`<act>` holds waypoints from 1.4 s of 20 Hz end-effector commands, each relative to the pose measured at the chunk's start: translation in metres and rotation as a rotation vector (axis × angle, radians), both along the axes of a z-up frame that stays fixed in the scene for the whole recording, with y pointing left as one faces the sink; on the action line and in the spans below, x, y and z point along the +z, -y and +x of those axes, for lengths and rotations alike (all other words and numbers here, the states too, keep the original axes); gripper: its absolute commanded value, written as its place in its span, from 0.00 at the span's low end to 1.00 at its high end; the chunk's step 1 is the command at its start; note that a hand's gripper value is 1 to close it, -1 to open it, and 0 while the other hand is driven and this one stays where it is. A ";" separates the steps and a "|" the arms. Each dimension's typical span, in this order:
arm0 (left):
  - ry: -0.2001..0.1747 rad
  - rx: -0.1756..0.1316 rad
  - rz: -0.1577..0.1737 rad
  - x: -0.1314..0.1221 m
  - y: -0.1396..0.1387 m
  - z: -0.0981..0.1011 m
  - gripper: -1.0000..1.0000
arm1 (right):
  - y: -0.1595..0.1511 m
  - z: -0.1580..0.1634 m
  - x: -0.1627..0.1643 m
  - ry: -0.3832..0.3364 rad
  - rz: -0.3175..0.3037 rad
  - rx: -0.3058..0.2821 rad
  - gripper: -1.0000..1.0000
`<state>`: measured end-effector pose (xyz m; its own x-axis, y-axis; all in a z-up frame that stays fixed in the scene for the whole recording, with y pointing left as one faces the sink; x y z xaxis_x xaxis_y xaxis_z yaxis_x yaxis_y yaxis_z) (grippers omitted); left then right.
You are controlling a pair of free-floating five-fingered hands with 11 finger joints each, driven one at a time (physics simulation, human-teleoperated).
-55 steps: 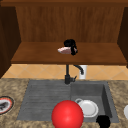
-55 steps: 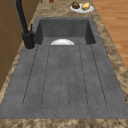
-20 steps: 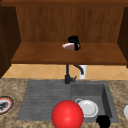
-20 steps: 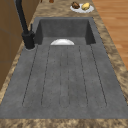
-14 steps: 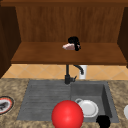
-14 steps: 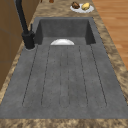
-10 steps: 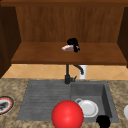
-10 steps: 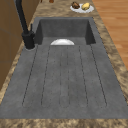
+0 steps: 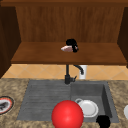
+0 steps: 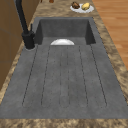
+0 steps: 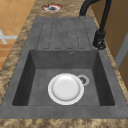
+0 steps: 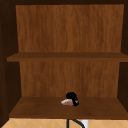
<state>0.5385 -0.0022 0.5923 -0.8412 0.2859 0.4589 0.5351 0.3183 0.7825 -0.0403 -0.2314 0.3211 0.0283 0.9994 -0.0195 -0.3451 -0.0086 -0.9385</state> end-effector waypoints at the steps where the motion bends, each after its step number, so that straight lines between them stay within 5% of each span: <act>1: 0.054 -0.071 -0.042 -0.014 0.000 0.006 1.00 | 0.000 0.000 0.000 0.000 0.000 0.000 0.50; 4: 0.045 -0.078 -0.059 -0.020 -0.012 0.000 1.00 | 0.000 0.000 0.000 0.000 0.000 0.000 0.50; 8: 0.065 -0.092 -0.142 -0.027 -0.027 -0.003 1.00 | 0.000 0.000 0.000 0.000 0.000 0.000 0.50; 14: 0.202 -0.037 -0.282 -0.035 -0.035 -0.036 1.00 | 0.000 0.000 0.000 0.000 0.000 0.000 0.50; 21: 0.282 0.014 -0.326 -0.046 -0.033 -0.045 1.00 | 0.000 0.000 0.000 0.000 0.000 0.000 0.50; 22: 0.293 0.011 -0.326 -0.046 -0.033 -0.046 0.00 | 0.000 0.000 0.000 0.000 0.000 0.000 0.50; 23: 0.346 -0.071 -0.300 -0.045 -0.033 -0.041 0.00 | 0.000 0.000 0.000 0.000 0.000 0.000 0.50; 28: 0.448 -0.167 -0.300 -0.037 -0.030 -0.040 0.00 | 0.000 0.000 0.000 0.000 0.000 0.000 0.50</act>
